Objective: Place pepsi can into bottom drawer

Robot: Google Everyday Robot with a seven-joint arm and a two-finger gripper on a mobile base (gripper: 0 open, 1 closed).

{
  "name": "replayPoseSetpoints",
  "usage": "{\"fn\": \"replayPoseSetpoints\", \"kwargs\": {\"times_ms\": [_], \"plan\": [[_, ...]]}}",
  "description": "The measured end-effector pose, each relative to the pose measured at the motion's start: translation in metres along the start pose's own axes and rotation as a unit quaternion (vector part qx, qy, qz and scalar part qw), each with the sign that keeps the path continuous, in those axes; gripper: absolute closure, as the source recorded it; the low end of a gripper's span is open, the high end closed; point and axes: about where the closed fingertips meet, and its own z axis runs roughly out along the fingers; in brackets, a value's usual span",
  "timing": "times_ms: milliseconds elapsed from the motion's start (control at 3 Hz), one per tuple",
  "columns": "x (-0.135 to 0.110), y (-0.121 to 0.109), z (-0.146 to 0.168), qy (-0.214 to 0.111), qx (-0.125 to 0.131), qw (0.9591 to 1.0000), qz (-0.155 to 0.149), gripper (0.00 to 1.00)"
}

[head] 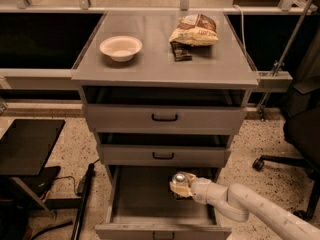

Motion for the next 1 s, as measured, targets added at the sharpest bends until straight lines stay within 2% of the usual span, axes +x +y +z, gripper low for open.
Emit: {"fn": "replayPoseSetpoints", "kwargs": {"times_ms": [333,667,1000], "plan": [[0.028,-0.042,0.016,0.014,0.073,0.9969,-0.025,1.00],[0.036,-0.057,0.015,0.028,0.103,0.9939,-0.025,1.00],[0.045,-0.056,0.021,0.039,0.099,0.9940,-0.022,1.00]]}}
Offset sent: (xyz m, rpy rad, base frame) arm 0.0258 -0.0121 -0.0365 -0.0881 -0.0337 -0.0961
